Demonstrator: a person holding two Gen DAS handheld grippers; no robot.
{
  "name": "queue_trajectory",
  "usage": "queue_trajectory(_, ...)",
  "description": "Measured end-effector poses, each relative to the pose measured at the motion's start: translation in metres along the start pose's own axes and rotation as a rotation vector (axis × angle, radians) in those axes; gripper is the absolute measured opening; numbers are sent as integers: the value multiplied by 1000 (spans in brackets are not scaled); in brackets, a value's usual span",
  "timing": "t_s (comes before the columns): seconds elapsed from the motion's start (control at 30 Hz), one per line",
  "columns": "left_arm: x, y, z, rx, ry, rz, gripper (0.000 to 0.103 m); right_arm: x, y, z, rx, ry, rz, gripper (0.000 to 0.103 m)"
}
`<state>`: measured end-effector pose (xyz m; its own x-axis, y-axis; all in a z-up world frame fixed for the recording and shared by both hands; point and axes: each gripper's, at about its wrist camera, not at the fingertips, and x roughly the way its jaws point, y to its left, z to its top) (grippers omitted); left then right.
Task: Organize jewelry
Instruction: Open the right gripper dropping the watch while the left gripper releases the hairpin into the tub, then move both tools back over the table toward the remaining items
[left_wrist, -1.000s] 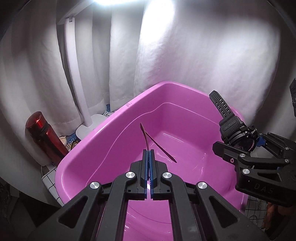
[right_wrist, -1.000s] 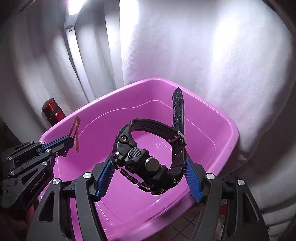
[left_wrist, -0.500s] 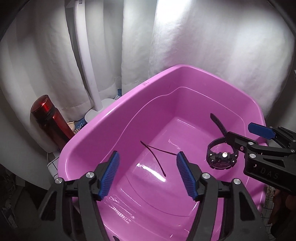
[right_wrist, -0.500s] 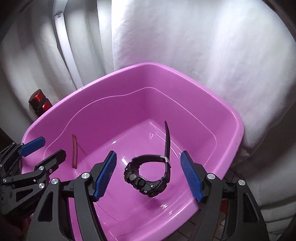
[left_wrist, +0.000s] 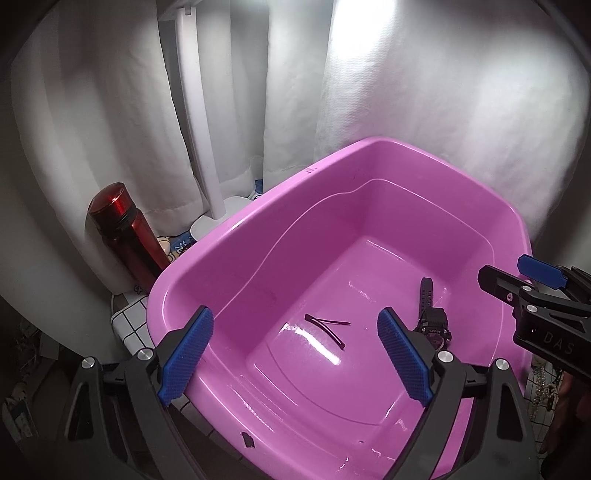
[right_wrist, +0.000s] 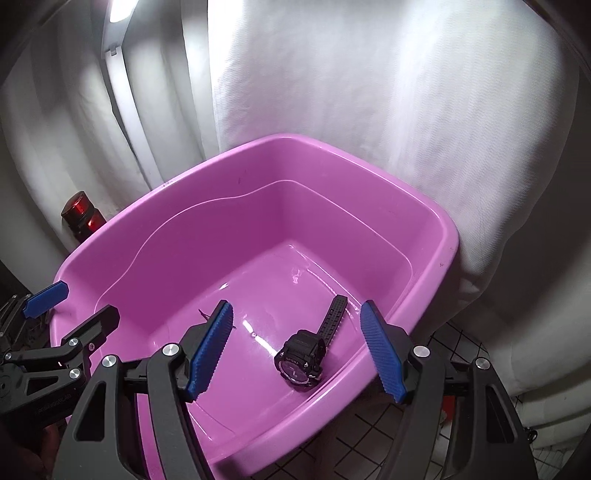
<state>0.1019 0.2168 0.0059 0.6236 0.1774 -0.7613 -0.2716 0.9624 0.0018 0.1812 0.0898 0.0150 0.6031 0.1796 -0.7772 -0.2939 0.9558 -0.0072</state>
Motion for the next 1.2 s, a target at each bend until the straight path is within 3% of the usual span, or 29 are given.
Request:
queue_trajectory(0.7,-42,-23,-8,19,-46,3,89,-53,-27,-34,52,-69,-18,68)
queue_trajectory(0.9,-56,-46,-16,45,-49,-36,90,-76,-52,-61,109,-89,-32,68)
queue_trajectory(1.2,-84,-98,-39,104,-60,-164,92,-115,-104,-128,233,-84,-71,68)
